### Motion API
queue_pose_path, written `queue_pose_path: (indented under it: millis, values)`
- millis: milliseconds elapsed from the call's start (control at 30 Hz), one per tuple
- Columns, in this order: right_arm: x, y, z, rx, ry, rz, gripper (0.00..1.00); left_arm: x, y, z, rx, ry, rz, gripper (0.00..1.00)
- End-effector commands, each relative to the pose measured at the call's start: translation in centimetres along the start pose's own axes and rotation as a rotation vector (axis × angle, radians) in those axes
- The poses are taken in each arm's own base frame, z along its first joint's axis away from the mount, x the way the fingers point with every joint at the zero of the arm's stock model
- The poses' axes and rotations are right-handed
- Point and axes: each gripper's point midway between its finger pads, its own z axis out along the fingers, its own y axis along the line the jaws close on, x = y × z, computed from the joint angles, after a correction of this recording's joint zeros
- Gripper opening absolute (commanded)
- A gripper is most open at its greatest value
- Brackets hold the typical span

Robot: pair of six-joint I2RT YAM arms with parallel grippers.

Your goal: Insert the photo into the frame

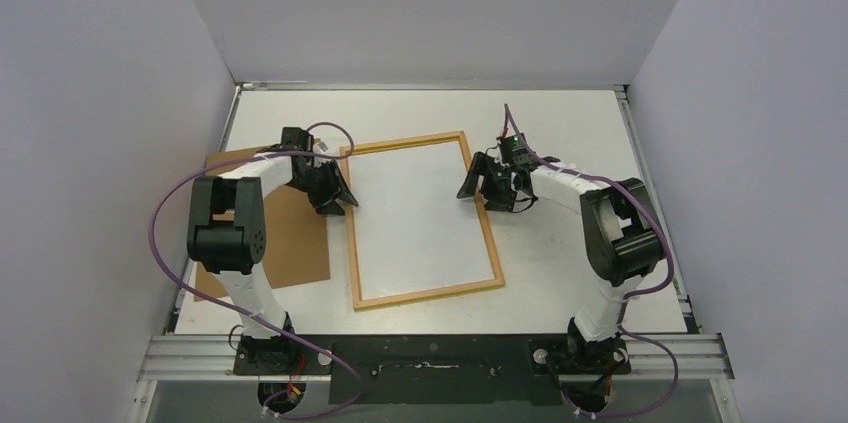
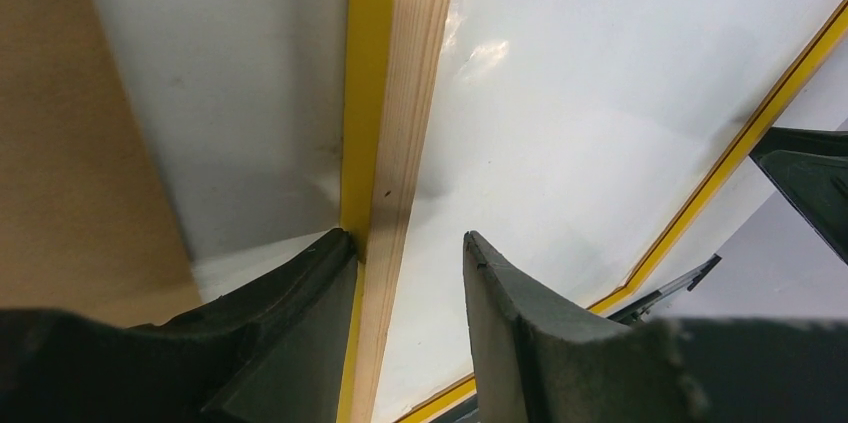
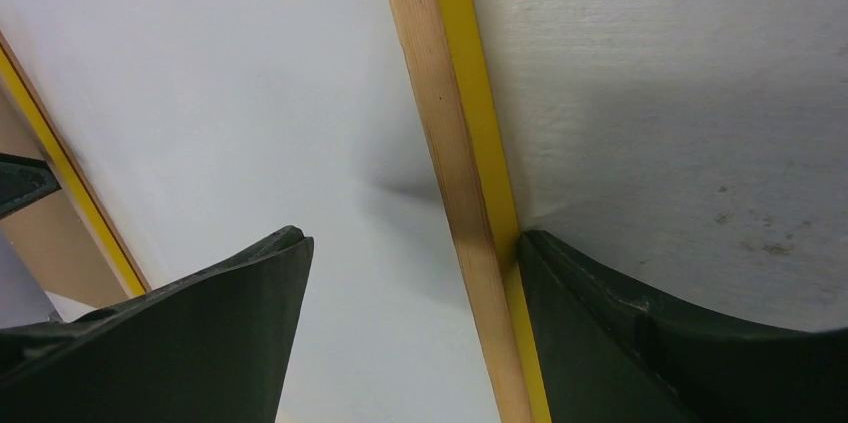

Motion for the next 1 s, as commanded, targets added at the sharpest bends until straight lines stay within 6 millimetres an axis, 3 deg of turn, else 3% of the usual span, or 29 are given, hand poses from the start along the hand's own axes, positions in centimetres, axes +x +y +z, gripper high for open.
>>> queue_pose_path:
  millis: [0, 367, 467, 600, 767, 867, 967]
  values:
    - [-1.0, 0.3, -1.9, -0.009, -0.047, -0.001, 0.76, -0.1, -5.2, 1.3, 0.135, 0.018, 0.043, 0.41]
    - [-3.4, -4.1, -4.5, 0.121, -0.131, -0.01, 0.75, -1.3, -8.6, 3.6, 0.155, -0.005, 0.077, 0.42]
    - [-4.1, -4.3, -5.4, 0.147, -0.162, -0.015, 0.76, -2.0, -8.3, 2.9, 0.116, -0.042, 0.094, 0.45]
    - [-6.3, -4.3, -8.3, 0.207, -0.275, -0.001, 0.76, -2.9, -8.4, 0.2, 0.081, -0.147, 0.193, 0.57]
    - [-9.4, -1.8, -12.4, 0.138, -0.437, 0.04, 0.76, -4.0, -5.8, -3.4, -0.016, -0.245, 0.218, 0.62]
    - [-10.2, 1.3, -13.1, 0.019, -0.444, 0.035, 0.76, -5.1, -4.0, -6.0, -0.057, -0.327, 0.198, 0.65]
    - [-10.0, 5.1, -12.7, -0.097, -0.415, 0.014, 0.76, -6.7, -0.5, -8.6, -0.153, -0.4, 0.142, 0.71]
